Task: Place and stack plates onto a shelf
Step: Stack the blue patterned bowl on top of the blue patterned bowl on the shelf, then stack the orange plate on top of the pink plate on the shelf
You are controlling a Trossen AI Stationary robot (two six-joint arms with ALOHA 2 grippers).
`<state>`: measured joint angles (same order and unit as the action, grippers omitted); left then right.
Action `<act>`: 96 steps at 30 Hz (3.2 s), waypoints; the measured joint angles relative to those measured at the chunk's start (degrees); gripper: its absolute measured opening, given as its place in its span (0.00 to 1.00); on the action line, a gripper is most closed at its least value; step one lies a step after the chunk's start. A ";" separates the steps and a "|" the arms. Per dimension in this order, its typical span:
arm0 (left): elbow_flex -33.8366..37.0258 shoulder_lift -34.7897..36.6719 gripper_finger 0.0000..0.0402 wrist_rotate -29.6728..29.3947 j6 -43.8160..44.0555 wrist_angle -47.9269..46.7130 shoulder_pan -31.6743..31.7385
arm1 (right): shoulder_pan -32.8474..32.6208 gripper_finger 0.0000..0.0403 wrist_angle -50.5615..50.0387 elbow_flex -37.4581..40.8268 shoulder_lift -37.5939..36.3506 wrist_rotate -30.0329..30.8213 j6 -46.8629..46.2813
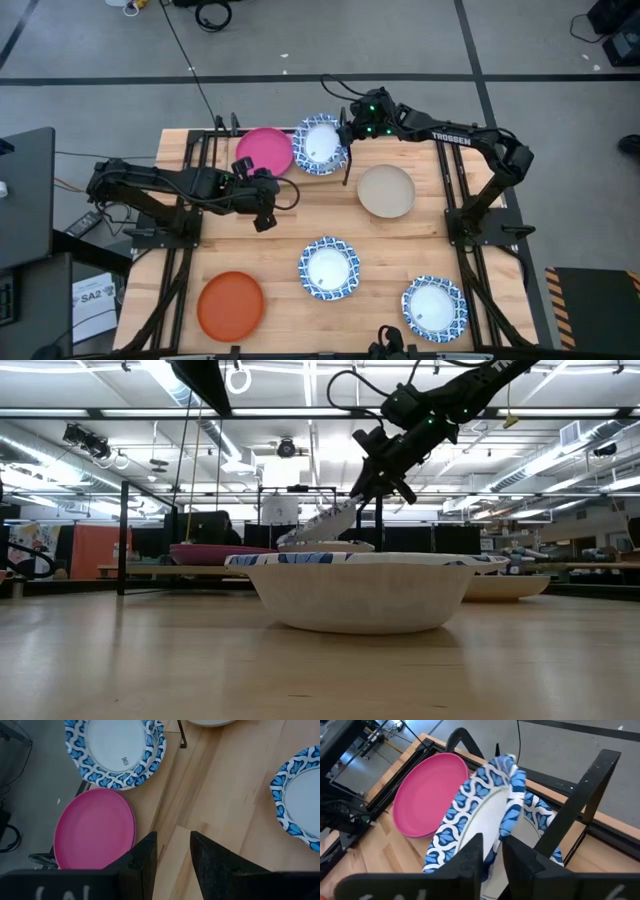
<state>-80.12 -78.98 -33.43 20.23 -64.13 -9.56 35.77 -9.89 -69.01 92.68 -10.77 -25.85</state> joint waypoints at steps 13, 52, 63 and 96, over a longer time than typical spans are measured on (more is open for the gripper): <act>0.00 0.00 0.31 0.00 0.00 -0.01 0.00 | -0.02 0.39 0.39 0.00 -0.04 -0.23 0.70; -0.02 0.00 0.31 6.16 0.00 -0.60 -0.05 | 7.93 0.43 2.59 0.00 -0.64 -18.90 5.88; -0.02 -0.02 0.31 13.42 0.16 -1.82 -6.43 | 5.95 0.43 1.23 0.00 -5.50 -18.81 8.08; 17.57 -2.89 0.31 20.07 7.61 7.97 -24.00 | -39.75 0.43 -14.12 0.00 -12.66 2.74 14.05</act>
<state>-62.55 -81.87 -13.36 27.83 -56.16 -33.56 -3.98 -24.01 -69.01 80.03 -8.03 -11.80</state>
